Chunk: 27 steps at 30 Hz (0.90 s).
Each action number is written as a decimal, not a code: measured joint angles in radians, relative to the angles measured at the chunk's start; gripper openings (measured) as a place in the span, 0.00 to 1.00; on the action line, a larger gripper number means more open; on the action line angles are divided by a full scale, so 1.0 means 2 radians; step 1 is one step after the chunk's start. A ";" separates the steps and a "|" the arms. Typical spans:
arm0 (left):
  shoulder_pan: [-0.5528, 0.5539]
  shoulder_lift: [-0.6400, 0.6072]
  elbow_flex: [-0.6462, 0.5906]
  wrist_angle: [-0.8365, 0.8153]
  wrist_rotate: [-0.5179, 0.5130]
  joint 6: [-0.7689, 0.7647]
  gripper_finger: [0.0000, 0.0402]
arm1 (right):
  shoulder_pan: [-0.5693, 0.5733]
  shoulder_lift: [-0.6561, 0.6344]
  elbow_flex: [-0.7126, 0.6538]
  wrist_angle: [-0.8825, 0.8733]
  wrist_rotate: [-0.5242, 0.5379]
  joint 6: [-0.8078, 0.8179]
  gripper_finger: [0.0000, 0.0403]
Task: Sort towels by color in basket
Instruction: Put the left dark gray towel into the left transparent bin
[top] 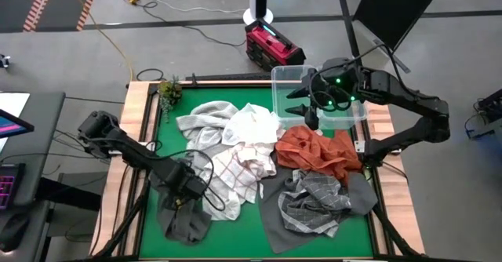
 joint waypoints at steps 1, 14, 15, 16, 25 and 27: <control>0.003 -0.013 0.000 -0.003 -0.010 -0.018 0.02 | 0.000 0.000 0.000 0.000 0.000 0.002 0.64; 0.058 -0.316 0.044 0.215 -0.294 -0.119 0.01 | 0.013 -0.001 0.042 -0.003 0.029 0.000 0.64; 0.064 -0.332 0.043 0.255 -0.328 -0.090 0.01 | 0.016 -0.001 0.042 0.001 0.030 -0.008 0.64; 0.072 -0.341 0.043 0.287 -0.353 -0.056 0.01 | 0.018 0.001 0.042 0.005 0.029 -0.014 0.64; 0.219 -0.283 0.042 0.546 -0.318 0.094 0.01 | 0.024 0.063 0.040 0.103 0.017 -0.024 0.65; 0.244 -0.253 0.055 0.586 -0.272 0.103 0.01 | 0.024 0.072 0.040 0.132 0.006 -0.025 0.65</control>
